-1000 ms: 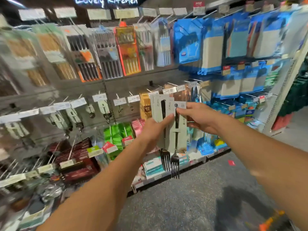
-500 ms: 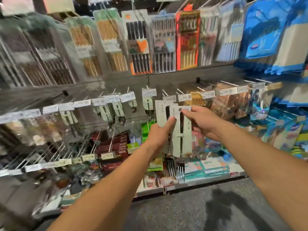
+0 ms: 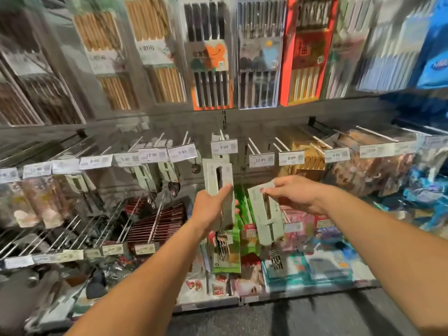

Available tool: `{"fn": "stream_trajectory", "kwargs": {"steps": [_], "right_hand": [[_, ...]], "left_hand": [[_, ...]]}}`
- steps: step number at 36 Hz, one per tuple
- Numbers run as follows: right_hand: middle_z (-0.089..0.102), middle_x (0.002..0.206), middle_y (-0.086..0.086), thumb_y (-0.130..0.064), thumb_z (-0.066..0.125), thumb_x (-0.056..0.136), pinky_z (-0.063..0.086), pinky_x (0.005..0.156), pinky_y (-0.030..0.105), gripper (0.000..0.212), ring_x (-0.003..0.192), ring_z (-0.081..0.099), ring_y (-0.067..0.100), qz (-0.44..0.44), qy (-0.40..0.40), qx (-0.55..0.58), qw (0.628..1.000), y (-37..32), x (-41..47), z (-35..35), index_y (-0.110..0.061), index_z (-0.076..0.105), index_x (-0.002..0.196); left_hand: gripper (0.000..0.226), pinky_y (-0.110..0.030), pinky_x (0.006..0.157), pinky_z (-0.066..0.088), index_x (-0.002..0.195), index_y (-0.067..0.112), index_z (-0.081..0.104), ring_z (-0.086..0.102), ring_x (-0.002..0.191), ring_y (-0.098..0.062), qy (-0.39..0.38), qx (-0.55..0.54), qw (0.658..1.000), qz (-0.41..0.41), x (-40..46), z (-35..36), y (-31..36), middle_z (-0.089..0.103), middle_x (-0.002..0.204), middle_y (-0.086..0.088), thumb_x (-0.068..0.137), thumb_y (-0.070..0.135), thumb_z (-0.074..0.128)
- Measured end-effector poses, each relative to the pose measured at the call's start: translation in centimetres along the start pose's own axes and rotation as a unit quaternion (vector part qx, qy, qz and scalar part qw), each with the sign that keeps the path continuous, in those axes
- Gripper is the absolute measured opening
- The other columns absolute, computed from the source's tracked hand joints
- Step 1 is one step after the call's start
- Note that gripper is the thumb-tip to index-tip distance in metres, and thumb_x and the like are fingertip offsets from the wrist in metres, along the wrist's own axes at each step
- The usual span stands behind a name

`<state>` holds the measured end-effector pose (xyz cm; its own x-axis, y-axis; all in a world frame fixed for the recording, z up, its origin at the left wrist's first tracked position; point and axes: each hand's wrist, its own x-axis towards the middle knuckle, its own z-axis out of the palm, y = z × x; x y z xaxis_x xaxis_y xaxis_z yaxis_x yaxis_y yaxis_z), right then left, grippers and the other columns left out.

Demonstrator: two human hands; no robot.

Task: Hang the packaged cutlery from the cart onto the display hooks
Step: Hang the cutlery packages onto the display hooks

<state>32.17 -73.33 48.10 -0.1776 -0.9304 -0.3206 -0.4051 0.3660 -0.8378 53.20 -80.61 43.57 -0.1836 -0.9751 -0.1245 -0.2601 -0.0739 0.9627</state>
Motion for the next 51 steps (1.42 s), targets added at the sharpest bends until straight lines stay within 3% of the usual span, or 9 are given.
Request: {"fn": "stream_trajectory", "kwargs": {"steps": [4,9,12,21,26,29,35,44,51], "right_hand": [[0.072,0.107,-0.003,-0.028,0.071,0.089,0.051,0.072,0.016,0.027,0.099,0.065,0.011,0.014,0.026,0.013,0.999,1.3,3.3,0.4,-0.015,0.072,0.114],[0.074,0.104,0.008,-0.019,0.067,0.093,0.055,0.092,0.038,0.014,0.102,0.068,0.024,0.032,0.078,0.054,0.995,2.6,7.2,0.9,-0.012,0.072,0.104],[0.069,0.109,0.024,-0.023,0.069,0.091,0.052,0.094,0.048,0.016,0.097,0.067,0.033,0.039,0.106,0.089,0.990,3.4,9.2,1.4,-0.011,0.069,0.102],[0.074,0.102,0.009,-0.023,0.069,0.091,0.041,0.037,0.016,0.020,0.072,0.066,0.017,0.066,0.193,0.213,0.955,6.1,14.6,2.0,-0.017,0.069,0.110],[0.070,0.118,0.005,-0.026,0.075,0.085,0.055,0.083,0.031,0.042,0.102,0.067,0.015,0.038,0.184,0.294,0.937,6.5,16.8,0.6,-0.013,0.063,0.123],[0.063,0.131,0.006,-0.011,0.067,0.091,0.055,0.084,0.026,0.055,0.106,0.068,0.013,0.031,0.162,0.343,0.925,6.4,18.4,-0.3,-0.008,0.047,0.142],[0.072,0.110,0.010,-0.002,0.064,0.091,0.047,0.105,0.040,0.014,0.107,0.067,0.023,0.031,0.138,0.389,0.910,6.4,20.1,-0.8,-0.009,0.066,0.102],[0.071,0.115,0.015,0.004,0.054,0.094,0.052,0.098,0.041,0.025,0.109,0.067,0.026,0.008,0.065,0.468,0.881,7.8,22.2,-0.8,-0.008,0.065,0.113],[0.072,0.113,0.015,-0.008,0.070,0.075,0.055,0.093,0.044,0.043,0.108,0.067,0.027,0.025,0.069,0.487,0.870,6.7,22.1,-0.9,0.002,0.064,0.116]], "left_hand": [[0.048,-0.026,0.052,0.036,0.076,0.006,0.060,0.048,0.049,-0.018,-0.041,0.007,0.999,0.007,2.6,0.7,-0.9,0.057,0.061,-0.006,0.088,0.052,0.067],[0.033,-0.038,0.072,0.057,0.091,0.012,0.071,0.072,0.078,-0.027,-0.088,0.000,0.996,0.026,5.9,1.0,-1.4,0.075,0.084,-0.007,0.091,0.044,0.067],[0.031,-0.023,0.058,0.052,0.095,0.009,0.071,0.067,0.064,-0.014,-0.103,0.029,0.994,0.027,7.7,1.1,-1.6,0.071,0.073,-0.002,0.093,0.039,0.066],[0.051,-0.047,0.081,0.060,0.096,0.009,0.073,0.074,0.078,-0.029,-0.166,0.062,0.984,-0.019,11.5,2.6,-3.5,0.077,0.083,-0.009,0.079,0.057,0.070],[0.070,-0.031,0.066,0.048,0.099,0.002,0.072,0.064,0.068,-0.021,-0.149,0.062,0.986,-0.026,13.0,3.8,-4.0,0.073,0.081,-0.012,0.075,0.068,0.068],[0.059,-0.030,0.065,0.046,0.092,0.002,0.071,0.065,0.068,-0.022,-0.124,0.050,0.990,-0.033,14.0,4.7,-3.9,0.071,0.076,-0.009,0.086,0.060,0.064],[0.066,-0.033,0.067,0.040,0.062,0.008,0.049,0.050,0.059,-0.022,-0.097,0.045,0.992,-0.065,14.8,6.3,-4.3,0.044,0.059,-0.012,0.081,0.070,0.059],[0.077,-0.034,0.066,0.047,0.077,-0.001,0.064,0.060,0.064,-0.024,-0.060,0.035,0.994,-0.083,14.3,7.6,-4.2,0.061,0.072,-0.012,0.079,0.076,0.058],[0.099,-0.063,0.083,0.053,0.092,-0.002,0.072,0.069,0.078,-0.047,-0.054,0.009,0.995,-0.079,15.0,8.1,-5.1,0.069,0.096,-0.033,0.059,0.091,0.062]]}}
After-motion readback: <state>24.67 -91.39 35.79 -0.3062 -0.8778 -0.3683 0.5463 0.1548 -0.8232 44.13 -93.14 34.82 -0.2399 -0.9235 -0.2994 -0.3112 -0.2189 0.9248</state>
